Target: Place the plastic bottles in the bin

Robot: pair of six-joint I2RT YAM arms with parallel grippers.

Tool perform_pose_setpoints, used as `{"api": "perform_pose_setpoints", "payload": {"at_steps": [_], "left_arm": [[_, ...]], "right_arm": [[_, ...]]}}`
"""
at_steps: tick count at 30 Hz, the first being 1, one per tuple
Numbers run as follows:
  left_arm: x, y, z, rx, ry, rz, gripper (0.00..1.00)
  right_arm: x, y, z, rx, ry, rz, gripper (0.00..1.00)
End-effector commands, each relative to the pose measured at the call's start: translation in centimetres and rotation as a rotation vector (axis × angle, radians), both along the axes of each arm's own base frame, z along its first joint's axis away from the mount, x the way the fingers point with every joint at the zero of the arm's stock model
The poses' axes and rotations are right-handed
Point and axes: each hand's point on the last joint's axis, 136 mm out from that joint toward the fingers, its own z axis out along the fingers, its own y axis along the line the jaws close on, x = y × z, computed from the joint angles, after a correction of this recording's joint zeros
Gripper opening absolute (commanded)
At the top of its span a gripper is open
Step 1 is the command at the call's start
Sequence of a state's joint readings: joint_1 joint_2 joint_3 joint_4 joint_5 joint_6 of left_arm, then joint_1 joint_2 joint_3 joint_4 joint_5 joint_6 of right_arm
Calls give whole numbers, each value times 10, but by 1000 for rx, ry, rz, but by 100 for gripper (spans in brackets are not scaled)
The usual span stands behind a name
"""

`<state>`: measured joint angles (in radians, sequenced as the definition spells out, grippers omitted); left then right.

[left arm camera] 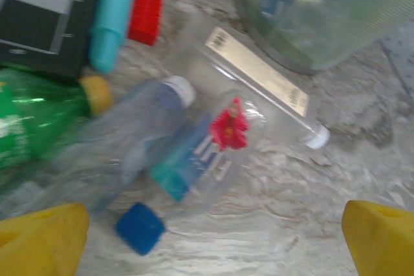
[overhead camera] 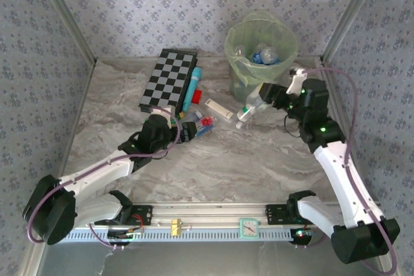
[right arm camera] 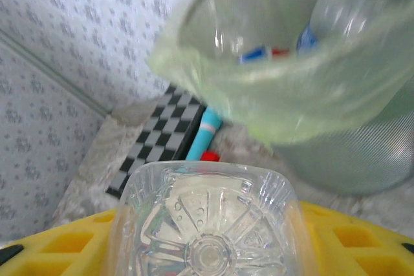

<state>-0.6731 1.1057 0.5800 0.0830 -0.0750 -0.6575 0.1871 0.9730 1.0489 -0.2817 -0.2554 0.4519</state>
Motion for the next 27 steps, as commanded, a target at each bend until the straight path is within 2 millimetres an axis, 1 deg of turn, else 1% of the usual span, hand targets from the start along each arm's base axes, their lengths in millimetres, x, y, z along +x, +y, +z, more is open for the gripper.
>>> {"api": "perform_pose_setpoints", "payload": {"at_steps": [1, 3, 4, 6, 8, 10, 12, 15, 19, 22, 27], "left_arm": [[2, 36, -11, 54, 48, 163, 100], [1, 63, -29, 100, 125, 285, 100], [-1, 73, -38, 115, 165, 328, 100], [-6, 87, -54, 125, 228, 377, 100], [-10, 91, -63, 118, 259, 388, 100], [-13, 94, -68, 108, 268, 399, 100], [-14, 96, -72, 107, 276, 414, 100], [-15, 100, -72, 118, 290, 434, 100], [-12, 97, -65, 106, 279, 427, 100], [-11, 95, -58, 76, 250, 418, 100], [-10, 101, -41, 25, 176, 446, 100]], "right_arm": [[-3, -21, 40, -87, -88, -45, 52], [1, -32, 73, -96, -165, -84, 51], [4, -38, 85, -98, -199, -104, 51], [11, -45, 106, -97, -253, -130, 50], [20, -52, 126, -94, -304, -156, 50], [31, -61, 146, -95, -356, -194, 49], [46, -71, 155, -97, -376, -243, 48], [73, -81, 163, -73, -383, -281, 48], [108, -77, 162, -56, -378, -264, 47], [131, -73, 149, -54, -337, -249, 47], [158, -61, 120, -54, -252, -205, 48]]}}
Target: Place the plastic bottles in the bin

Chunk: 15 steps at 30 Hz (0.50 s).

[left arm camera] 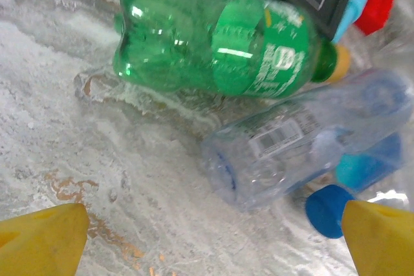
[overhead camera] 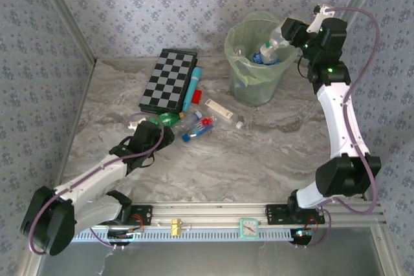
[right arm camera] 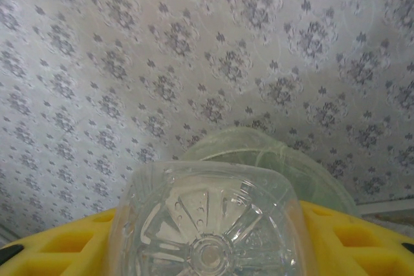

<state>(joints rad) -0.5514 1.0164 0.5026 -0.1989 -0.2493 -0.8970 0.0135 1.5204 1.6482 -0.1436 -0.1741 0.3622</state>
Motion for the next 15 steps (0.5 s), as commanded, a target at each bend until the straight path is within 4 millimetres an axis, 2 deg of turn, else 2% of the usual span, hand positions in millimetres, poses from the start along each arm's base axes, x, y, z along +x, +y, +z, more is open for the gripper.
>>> {"api": "perform_pose_setpoints", "payload": {"at_steps": [1, 5, 10, 15], "left_arm": [[5, 8, 19, -21, -76, 50, 100], [0, 18, 28, -9, -112, 68, 100], [-5, 24, 34, -37, -163, 80, 100], [-9, 22, 41, -61, -200, 54, 100]], "right_arm": [[7, 12, 10, 20, -4, 51, 47], [25, 24, -25, 34, 128, 111, 47], [38, 39, -63, 63, 262, 172, 47], [44, 52, -91, 78, 347, 209, 47]]}}
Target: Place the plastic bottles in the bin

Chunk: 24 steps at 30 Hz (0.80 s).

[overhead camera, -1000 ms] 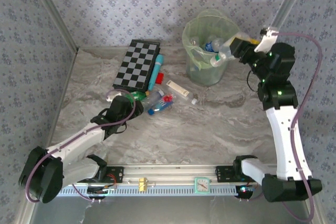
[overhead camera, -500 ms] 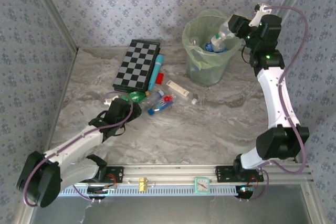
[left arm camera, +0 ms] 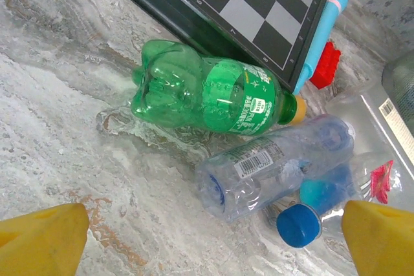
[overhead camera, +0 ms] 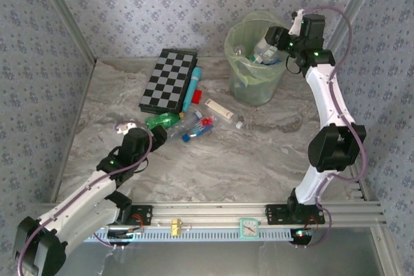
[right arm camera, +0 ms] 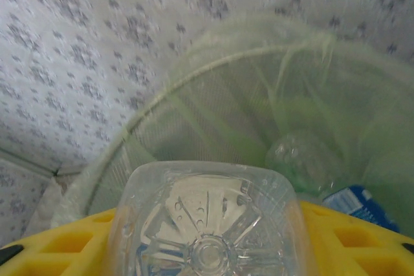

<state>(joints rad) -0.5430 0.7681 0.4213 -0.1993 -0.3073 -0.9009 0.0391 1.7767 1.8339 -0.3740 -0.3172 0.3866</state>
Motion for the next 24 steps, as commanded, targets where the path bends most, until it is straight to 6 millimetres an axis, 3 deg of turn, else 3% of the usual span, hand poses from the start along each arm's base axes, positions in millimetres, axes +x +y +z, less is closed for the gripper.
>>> {"api": "perform_pose_setpoints", "payload": {"at_steps": [1, 12, 16, 20, 24], "left_arm": [[1, 2, 9, -3, -42, -5, 100], [-1, -8, 10, -37, -29, -56, 100], [-3, -8, 9, -38, -25, -61, 100], [-5, -7, 7, -37, -19, -59, 100], [-7, -7, 7, -47, -20, -59, 100]], "right_arm": [[-2, 15, -6, 30, 57, 49, 47], [26, 27, -65, -1, 260, 75, 49], [31, 34, -76, -25, 294, 84, 54], [36, 31, -74, -38, 284, 58, 64], [42, 23, -49, -45, 228, 15, 76]]}}
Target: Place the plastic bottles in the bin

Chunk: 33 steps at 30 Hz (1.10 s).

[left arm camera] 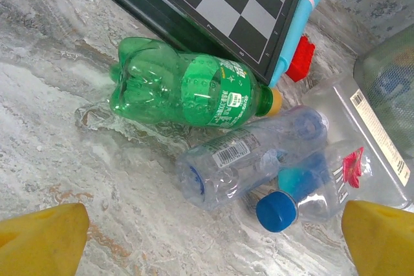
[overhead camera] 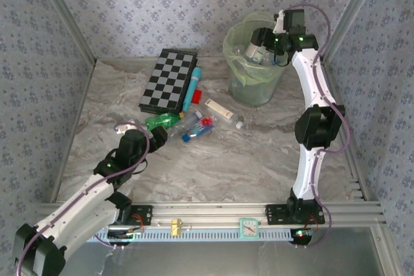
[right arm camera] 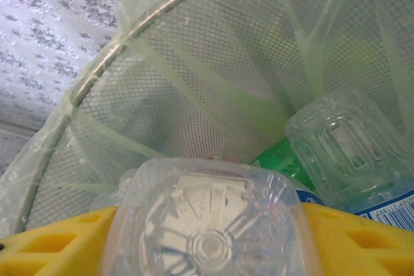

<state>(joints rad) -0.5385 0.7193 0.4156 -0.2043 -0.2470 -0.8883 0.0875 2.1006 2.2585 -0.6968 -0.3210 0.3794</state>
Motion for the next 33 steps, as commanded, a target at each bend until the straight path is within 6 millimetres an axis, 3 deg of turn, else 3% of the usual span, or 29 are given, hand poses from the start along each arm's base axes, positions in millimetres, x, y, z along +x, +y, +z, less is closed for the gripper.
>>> {"api": "perform_pose_setpoints", "payload": {"at_steps": [1, 5, 10, 15, 20, 23, 28, 33], "left_arm": [[-2, 0, -1, -9, -3, -8, 100], [-4, 1, 0, -14, -5, -6, 100], [-6, 5, 0, -14, -13, 8, 100], [-5, 6, -1, -19, -22, 15, 100], [-2, 2, 1, -23, -23, 6, 100], [-2, 1, 1, -25, -18, 2, 100], [-5, 3, 0, -25, -14, 6, 100], [-7, 7, 2, -24, -22, 16, 100]], "right_arm": [[3, -9, 12, -34, -14, -47, 80], [1, -25, 53, -68, -111, -104, 100], [-13, -38, 90, -147, -215, -151, 100], [-25, -11, 98, -83, -273, -51, 100], [-28, 36, 82, -40, -262, 87, 100], [-23, 55, 66, -43, -239, 121, 100], [-8, 63, 41, -28, -191, 112, 100], [9, 46, 18, -69, -157, 36, 100]]}}
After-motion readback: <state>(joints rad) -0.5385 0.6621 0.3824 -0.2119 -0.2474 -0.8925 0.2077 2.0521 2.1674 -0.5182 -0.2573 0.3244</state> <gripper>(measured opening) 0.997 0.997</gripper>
